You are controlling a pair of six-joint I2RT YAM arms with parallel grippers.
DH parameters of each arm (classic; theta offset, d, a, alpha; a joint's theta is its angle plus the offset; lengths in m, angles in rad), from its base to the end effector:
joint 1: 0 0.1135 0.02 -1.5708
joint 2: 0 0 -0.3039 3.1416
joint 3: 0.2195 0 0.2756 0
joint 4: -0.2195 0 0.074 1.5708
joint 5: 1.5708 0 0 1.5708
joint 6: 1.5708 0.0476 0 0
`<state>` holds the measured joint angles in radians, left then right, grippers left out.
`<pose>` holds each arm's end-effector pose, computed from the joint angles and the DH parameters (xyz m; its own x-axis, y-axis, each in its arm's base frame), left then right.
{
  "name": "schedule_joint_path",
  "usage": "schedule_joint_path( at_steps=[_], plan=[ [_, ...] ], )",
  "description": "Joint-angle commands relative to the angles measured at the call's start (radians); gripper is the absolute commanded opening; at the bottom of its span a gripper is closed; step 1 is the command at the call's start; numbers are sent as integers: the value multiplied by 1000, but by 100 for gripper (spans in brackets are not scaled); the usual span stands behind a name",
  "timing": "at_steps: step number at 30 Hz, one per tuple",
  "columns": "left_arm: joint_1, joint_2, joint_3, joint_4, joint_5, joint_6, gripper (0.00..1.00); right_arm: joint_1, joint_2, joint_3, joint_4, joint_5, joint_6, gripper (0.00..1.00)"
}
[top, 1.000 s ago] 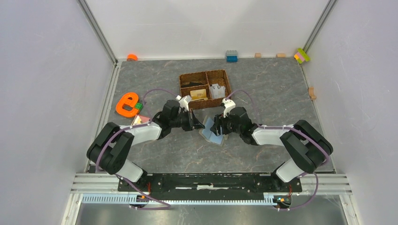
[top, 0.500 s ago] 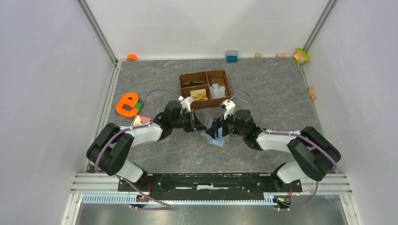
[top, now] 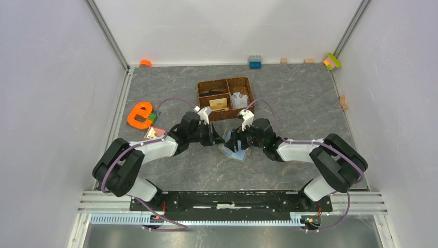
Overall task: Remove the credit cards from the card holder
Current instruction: Remove the credit card from the card holder.
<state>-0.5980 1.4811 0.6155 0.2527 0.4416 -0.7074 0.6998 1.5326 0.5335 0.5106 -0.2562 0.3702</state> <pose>0.2436 -0.1905 0.1829 -0.8799 -0.1115 -0.4619 0.2975 0.6288 -0.7184 0.2297 0.2091 0.1671 -0.6220 -0.0662 -0.7802 -0.6105 0.6649 0.4304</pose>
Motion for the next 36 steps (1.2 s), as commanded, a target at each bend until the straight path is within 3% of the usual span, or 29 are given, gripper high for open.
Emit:
schedule_joint_path(
  at_steps=[1, 15, 21, 28, 33, 36],
  plan=[
    [4, -82, 14, 11, -48, 31, 7, 2, 36, 65, -130, 123, -34, 78],
    [17, -152, -12, -1, -103, 38, 7, 1, 14, 90, -219, 249, -37, 83],
    [17, -123, -3, -8, -101, 37, 7, 1, -86, 47, -203, 302, -41, 83],
    [17, -98, 12, -31, -109, 39, 14, 1, -216, -49, -122, 376, -34, 75],
    [16, -84, 17, -43, -114, 43, 27, 1, -232, -82, -23, 239, -54, 64],
    [16, -50, 31, -40, -85, 42, 29, 1, -173, -63, 18, 110, -46, 59]
  ],
)
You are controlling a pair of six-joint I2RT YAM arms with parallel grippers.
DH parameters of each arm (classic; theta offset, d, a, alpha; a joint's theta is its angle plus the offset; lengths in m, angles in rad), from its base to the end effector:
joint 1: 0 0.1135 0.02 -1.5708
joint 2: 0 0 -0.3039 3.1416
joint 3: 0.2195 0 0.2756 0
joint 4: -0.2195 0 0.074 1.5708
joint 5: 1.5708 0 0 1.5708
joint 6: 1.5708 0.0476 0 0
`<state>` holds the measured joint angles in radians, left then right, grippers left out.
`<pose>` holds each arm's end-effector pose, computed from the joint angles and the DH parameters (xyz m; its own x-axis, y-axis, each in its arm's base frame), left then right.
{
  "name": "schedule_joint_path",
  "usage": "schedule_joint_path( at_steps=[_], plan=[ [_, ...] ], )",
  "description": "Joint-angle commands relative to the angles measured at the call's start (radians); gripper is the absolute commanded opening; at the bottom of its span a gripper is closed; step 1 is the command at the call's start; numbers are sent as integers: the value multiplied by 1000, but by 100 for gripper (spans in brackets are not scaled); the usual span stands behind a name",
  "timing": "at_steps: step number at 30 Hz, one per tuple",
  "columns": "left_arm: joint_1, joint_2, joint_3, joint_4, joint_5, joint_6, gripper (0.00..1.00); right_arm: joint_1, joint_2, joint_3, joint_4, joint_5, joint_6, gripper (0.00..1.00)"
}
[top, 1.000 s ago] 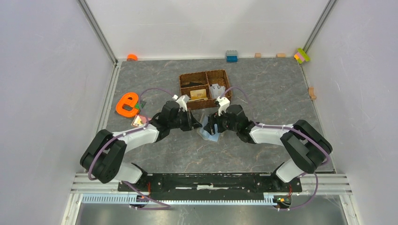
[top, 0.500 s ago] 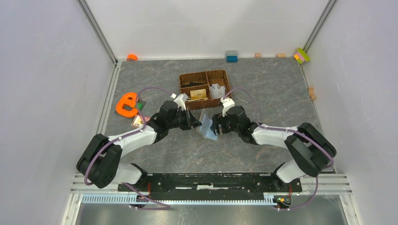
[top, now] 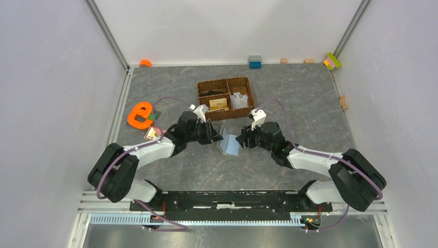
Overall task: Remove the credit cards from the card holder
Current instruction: Remove the credit card from the card holder.
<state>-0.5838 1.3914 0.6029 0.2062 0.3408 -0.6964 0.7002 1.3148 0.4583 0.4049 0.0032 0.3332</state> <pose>0.2392 -0.1771 0.1987 -0.8347 -0.1732 -0.5228 0.2829 0.6797 -0.6768 0.2096 0.1764 0.1905 -0.5254 -0.0150 -0.8507 -0.4977 0.8164 0.2930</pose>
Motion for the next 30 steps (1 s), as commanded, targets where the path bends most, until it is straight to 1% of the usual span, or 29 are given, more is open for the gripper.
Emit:
schedule_joint_path(
  at_steps=[1, 6, 7, 10, 12, 13, 16, 18, 23, 26, 30],
  plan=[
    [2, 53, 48, 7, 24, 29, 29, 1, 63, 19, 133, -182, -4, 59],
    [2, 104, 70, -6, 50, 29, 30, 2, 104, 28, 171, -267, 0, 61],
    [2, 106, 72, -7, 51, 29, 29, 2, 107, 28, 179, -276, 0, 61],
    [2, 105, 71, -4, 56, 29, 21, 4, 127, 35, 182, -290, 5, 60],
    [2, 97, 68, 4, 62, 28, 18, 5, 157, 51, 167, -295, 9, 59],
    [2, 92, 65, 12, 66, 27, 18, 4, 177, 59, 159, -296, 13, 58],
    [2, 80, 52, 55, 105, 16, 18, 4, 242, 110, 89, -280, 11, 50],
    [2, 80, 50, 68, 123, 12, 18, 5, 276, 125, 72, -275, 8, 45],
    [2, 86, 49, 70, 131, 14, 21, 4, 298, 146, 36, -250, 1, 34],
    [2, 97, 52, 79, 147, 8, 22, 4, 299, 146, 34, -252, 2, 32],
    [2, 106, 44, 120, 187, -4, 27, 4, 306, 149, 34, -260, 3, 30]
  ],
)
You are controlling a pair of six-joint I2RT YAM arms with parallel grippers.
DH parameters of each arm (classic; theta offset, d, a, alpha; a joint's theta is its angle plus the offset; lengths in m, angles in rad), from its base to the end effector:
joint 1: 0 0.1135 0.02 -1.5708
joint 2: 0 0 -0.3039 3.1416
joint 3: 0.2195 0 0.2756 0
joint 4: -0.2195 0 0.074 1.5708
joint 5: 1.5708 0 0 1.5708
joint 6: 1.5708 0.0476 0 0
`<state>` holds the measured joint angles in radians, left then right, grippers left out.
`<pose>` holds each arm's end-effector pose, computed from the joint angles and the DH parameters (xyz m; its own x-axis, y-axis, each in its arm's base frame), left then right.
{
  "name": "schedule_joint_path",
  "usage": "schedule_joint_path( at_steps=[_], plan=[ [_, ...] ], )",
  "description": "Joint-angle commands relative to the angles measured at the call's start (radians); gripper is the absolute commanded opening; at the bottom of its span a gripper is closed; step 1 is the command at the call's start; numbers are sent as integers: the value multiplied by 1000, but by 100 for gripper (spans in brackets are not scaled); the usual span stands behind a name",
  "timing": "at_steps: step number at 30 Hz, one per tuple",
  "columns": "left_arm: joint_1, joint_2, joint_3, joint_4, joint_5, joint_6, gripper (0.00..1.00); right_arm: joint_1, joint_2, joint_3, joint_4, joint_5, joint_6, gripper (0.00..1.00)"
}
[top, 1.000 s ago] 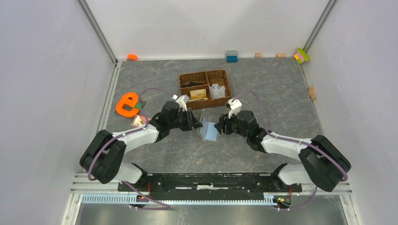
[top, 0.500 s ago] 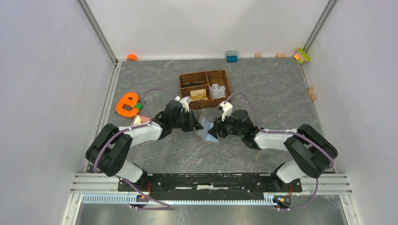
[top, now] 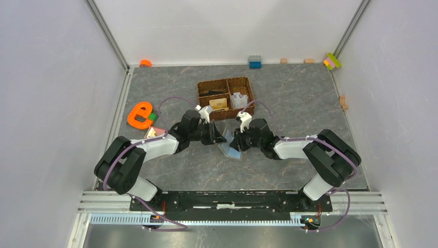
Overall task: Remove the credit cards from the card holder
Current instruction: Remove the credit card from the card holder.
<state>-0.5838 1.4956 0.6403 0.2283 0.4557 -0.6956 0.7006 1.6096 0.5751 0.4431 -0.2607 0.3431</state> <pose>0.2500 -0.1903 0.1844 -0.8836 -0.1060 -0.4562 0.2945 0.6316 -0.7172 0.2370 0.2159 0.1497 -0.6659 -0.1364 -0.7334 -0.5972 0.6866 0.4146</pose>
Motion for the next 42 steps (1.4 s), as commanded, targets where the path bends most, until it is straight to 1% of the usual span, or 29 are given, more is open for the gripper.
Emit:
schedule_joint_path(
  at_steps=[1, 4, 11, 15, 18, 20, 21, 23, 27, 30, 36, 39, 42],
  plan=[
    [2, 3, 5, 106, 77, -10, 28, 4, 14, 34, -4, 3, -5, 30],
    [2, 12, 7, 106, 84, -9, 28, 4, 18, 37, -7, 0, -5, 30],
    [2, 39, 27, 67, 68, -2, 17, 3, 17, 37, -8, -2, -5, 29],
    [1, 44, 40, 28, 51, 13, 19, 5, 16, 38, -11, 2, -5, 29],
    [-2, 47, 41, 31, 55, 13, 13, 3, 18, 41, -19, 9, -6, 29],
    [-2, 55, 44, 29, 55, 13, 12, 4, 21, 44, -27, 16, -7, 30],
    [-2, 59, 48, 26, 54, 14, 12, 4, 20, 47, -35, 22, -11, 32],
    [-2, 71, 56, 7, 45, 16, 10, 4, 11, 52, -68, 62, -15, 36],
    [-3, 78, 70, -34, 20, 34, 6, 4, -63, 13, -74, 171, -18, 36],
    [-3, 70, 70, -41, 10, 38, 3, 4, -93, -6, -61, 186, -11, 37],
    [-1, 65, 62, -15, 31, 23, 2, -6, -63, 3, -66, 150, 13, 37],
    [5, 31, 49, -4, 26, 19, 2, -8, -48, 19, -91, 155, 10, 37],
    [15, -16, 25, 5, 6, 18, 2, -9, -46, 27, -108, 171, 3, 34]
  ],
)
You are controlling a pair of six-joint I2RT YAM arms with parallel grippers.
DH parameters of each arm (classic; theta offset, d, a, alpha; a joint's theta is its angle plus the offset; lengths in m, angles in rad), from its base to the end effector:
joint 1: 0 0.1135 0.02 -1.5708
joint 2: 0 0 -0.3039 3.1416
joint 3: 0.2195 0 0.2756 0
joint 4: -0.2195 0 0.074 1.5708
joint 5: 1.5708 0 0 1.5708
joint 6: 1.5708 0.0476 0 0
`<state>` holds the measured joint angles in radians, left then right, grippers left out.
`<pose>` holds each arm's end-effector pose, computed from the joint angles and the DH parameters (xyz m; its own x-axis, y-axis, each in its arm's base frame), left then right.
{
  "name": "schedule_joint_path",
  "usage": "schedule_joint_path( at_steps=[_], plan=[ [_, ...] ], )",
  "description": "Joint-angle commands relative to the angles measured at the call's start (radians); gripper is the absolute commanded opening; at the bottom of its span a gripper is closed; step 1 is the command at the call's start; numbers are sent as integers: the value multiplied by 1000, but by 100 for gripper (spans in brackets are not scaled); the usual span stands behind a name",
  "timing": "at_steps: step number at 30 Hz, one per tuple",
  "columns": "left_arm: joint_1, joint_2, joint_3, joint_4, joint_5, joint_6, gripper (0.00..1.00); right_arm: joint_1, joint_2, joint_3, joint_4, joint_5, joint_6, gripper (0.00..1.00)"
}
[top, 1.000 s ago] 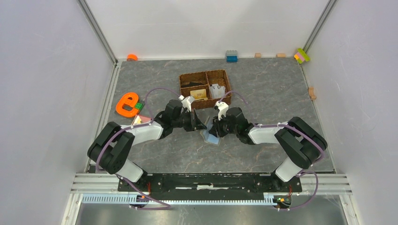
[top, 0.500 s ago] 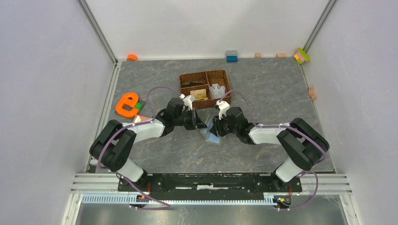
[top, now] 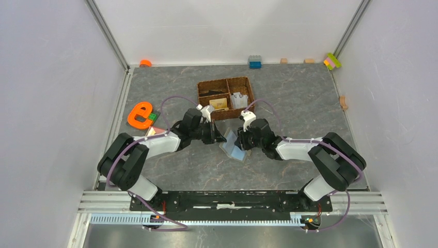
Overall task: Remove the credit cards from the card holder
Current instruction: Remove the credit card from the card holder.
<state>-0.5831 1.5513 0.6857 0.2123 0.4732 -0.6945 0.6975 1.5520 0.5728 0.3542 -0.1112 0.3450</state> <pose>0.2606 -0.1979 0.1807 -0.8969 -0.0909 -0.4329 0.2840 0.6320 -0.7211 0.2361 0.2048 0.1566 -0.6612 -0.1156 -0.7412 -0.5140 0.7895 0.3354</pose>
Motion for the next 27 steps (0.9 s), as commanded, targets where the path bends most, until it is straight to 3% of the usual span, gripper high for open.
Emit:
schedule_joint_path(
  at_steps=[1, 6, 14, 27],
  plan=[
    [18, -85, -27, 28, -14, 15, 2, -6, 13, 31, -24, 22, -1, 32],
    [23, -112, -61, 111, 30, -6, 2, -6, 50, 58, -51, 18, -10, 29],
    [19, -26, -66, 240, 149, -68, 2, -6, 92, 73, -36, -35, -5, 26],
    [9, 67, -5, 122, 110, -36, 2, -6, 90, 73, -29, -61, 3, 27]
  ],
)
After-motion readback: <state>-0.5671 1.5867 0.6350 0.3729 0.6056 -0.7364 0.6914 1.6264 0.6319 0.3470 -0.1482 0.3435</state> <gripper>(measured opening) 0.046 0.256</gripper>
